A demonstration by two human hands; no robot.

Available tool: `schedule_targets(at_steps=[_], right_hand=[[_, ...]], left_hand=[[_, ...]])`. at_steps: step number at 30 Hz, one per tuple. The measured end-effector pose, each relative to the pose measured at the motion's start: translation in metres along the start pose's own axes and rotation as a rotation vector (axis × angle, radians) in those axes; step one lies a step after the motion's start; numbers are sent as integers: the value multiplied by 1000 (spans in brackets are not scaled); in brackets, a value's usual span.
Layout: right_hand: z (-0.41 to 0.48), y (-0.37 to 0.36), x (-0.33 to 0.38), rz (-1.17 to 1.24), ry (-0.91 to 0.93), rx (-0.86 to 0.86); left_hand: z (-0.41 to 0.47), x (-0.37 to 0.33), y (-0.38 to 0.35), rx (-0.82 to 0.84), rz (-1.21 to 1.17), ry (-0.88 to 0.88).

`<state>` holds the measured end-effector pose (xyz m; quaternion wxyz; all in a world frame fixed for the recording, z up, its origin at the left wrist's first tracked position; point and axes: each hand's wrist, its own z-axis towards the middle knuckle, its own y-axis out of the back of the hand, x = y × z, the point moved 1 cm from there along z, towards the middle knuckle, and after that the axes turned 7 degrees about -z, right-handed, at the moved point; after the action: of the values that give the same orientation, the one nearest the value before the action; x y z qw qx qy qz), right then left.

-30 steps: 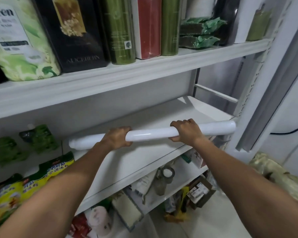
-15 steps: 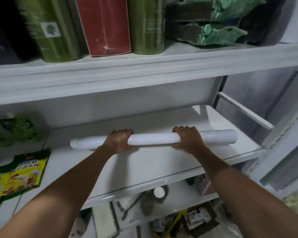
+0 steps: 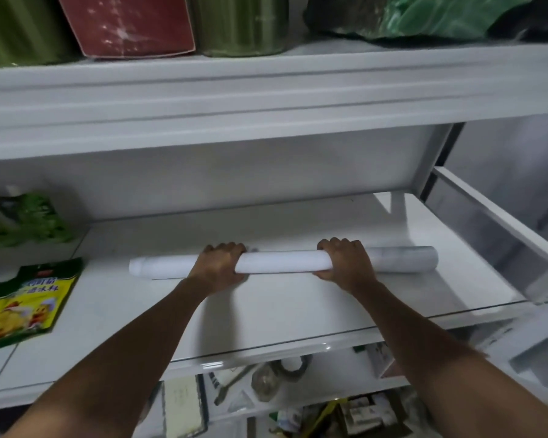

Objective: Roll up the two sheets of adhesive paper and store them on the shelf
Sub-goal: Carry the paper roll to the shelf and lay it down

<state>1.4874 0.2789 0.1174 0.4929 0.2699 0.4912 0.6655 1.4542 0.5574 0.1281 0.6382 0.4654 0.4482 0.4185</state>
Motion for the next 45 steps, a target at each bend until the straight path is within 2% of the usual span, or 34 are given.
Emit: schedule_targets(at_steps=[11, 18, 29, 37, 45], right_hand=[[22, -31, -4, 39, 26, -15], [39, -39, -4, 8, 48, -29], [68, -47, 13, -23, -9, -65], [61, -51, 11, 65, 34, -86], [55, -30, 14, 106, 94, -176]], left_hand=[[15, 19, -22, -86, 45, 1], [35, 29, -16, 134, 12, 77], [51, 47, -21, 10, 107, 130], [44, 50, -12, 97, 105, 95], [42, 32, 3, 104, 69, 16]])
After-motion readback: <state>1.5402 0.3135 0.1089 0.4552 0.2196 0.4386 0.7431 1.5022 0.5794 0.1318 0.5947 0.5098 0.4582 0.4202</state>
